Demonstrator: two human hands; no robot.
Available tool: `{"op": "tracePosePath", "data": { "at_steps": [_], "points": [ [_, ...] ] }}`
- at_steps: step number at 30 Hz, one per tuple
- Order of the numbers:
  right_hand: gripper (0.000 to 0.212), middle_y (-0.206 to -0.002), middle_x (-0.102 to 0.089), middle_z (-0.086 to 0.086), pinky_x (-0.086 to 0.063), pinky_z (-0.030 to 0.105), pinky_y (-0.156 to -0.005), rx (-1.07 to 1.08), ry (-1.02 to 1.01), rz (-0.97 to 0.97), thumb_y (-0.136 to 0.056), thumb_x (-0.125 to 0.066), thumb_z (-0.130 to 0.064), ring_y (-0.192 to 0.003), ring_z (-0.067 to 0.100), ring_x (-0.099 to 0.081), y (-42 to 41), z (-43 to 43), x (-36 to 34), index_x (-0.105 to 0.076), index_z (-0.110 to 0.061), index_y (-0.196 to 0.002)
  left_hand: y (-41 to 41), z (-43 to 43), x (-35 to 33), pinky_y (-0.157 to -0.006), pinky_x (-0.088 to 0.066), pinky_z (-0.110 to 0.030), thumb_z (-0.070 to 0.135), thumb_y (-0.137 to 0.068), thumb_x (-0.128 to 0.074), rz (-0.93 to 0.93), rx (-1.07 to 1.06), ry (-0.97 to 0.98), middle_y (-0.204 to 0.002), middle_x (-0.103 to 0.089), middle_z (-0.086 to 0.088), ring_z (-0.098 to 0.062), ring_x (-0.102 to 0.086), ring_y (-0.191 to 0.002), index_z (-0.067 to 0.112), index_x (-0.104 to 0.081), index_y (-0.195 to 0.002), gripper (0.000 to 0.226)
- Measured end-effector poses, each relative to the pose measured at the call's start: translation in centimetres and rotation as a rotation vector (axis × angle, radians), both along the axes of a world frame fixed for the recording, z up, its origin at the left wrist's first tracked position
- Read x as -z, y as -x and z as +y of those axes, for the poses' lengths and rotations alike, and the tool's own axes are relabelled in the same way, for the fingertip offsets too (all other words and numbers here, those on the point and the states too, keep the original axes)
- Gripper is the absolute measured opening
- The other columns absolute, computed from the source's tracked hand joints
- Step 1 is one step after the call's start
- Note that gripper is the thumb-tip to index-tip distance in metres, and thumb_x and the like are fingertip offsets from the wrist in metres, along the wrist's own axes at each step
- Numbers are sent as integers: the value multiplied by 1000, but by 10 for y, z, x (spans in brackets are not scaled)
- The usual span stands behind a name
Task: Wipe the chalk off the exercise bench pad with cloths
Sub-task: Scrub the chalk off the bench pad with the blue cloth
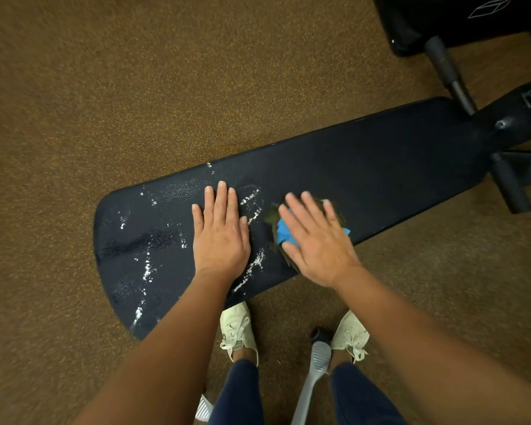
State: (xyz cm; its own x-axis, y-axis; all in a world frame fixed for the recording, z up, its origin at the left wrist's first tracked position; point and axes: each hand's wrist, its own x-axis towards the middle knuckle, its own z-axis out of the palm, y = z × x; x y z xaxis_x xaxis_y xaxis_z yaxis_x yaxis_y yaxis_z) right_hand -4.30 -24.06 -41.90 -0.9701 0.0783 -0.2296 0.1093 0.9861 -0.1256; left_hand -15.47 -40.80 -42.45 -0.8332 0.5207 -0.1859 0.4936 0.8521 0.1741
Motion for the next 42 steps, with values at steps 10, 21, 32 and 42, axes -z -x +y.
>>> {"op": "tracePosePath", "data": {
  "at_steps": [10, 21, 32, 42],
  "points": [
    [64, -161, -10, 7, -21, 57, -114, 67, 45, 3, -96, -28, -44, -148, 28, -5, -16, -43, 3, -18, -14, -151, -2, -1, 2, -118, 2, -46, 38, -98, -14, 1, -16, -6, -160, -4, -5, -23, 6, -146, 10, -14, -151, 59],
    [64, -161, -10, 10, -15, 55, -117, 98, 22, 23, -97, -28, -45, -148, 29, -4, -17, -37, 4, -17, -11, -151, -3, -1, 2, -118, 3, -46, 38, -98, -14, 10, -19, 4, -160, -3, -5, -23, 7, -146, 11, -12, -151, 59],
    [66, -161, -5, 11, -7, 53, -118, 226, -21, 2, -97, -25, -45, -148, 30, 1, 1, -42, 1, -14, -10, -152, -4, -1, 2, -118, 1, -46, 38, -99, -15, 20, -27, -2, -160, -5, -5, -23, 4, -147, 10, -14, -151, 59],
    [66, -161, -7, 12, -6, 54, -118, 439, -6, 34, -96, -24, -43, -148, 31, 0, 17, -57, 0, -13, -9, -152, -3, -3, 3, -118, 1, -44, 38, -98, -13, 5, -23, -13, -160, -3, -5, -22, 7, -146, 11, -11, -151, 59]
  ]
}}
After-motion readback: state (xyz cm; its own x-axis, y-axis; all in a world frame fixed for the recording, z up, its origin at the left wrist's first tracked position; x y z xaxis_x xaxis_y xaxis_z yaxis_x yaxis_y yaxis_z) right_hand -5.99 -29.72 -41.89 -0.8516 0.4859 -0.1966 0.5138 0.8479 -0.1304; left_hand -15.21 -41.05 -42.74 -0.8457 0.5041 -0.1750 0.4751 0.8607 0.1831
